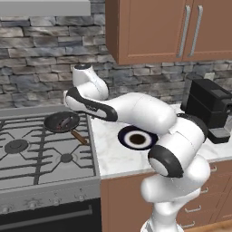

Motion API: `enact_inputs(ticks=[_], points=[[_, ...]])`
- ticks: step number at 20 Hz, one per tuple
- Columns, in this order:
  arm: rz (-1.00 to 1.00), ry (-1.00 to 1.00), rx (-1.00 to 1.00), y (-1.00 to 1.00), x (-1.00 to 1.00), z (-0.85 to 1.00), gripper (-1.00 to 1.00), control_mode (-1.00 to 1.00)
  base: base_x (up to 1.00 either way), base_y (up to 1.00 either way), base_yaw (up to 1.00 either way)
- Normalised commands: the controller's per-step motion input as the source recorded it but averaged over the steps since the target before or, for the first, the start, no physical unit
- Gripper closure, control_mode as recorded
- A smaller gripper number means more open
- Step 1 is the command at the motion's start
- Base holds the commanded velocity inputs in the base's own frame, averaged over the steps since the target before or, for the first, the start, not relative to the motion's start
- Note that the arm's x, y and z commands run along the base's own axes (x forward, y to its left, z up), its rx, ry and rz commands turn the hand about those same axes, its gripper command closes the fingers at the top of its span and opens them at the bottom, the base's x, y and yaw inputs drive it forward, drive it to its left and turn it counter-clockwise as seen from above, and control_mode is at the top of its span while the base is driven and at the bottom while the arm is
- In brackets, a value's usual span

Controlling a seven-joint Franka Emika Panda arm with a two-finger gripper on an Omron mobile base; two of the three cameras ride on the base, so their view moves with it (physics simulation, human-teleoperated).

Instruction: Place the fish on the plate and place the tomato on the same plate.

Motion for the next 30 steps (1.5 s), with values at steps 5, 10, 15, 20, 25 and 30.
enact_inputs(ticks=[5, 10, 15, 20, 25, 30], points=[[0.00, 0.00, -0.01, 0.07, 0.41, -0.47, -1.00, -1.00, 0.00, 0.00, 0.00], [0.00, 0.00, 0.00, 0.03, 0.40, -0.47, -1.00, -1.00, 0.00, 0.00, 0.00], [0.00, 0.00, 0.00, 0.16, 0.51, -0.36, -1.00, -1.00, 0.00, 0.00, 0.00], [0.02, 0.00, 0.00, 0.35, 0.67, -0.20, -1.00, -1.00, 0.00, 0.00, 0.00], [0.00, 0.00, 0.00, 0.44, 0.81, -0.01, -1.00, -1.00, 0.00, 0.00, 0.00], [0.00, 0.04, -0.01, 0.45, 0.77, -0.40, -1.00, -1.00, 0.00, 0.00, 0.00]])
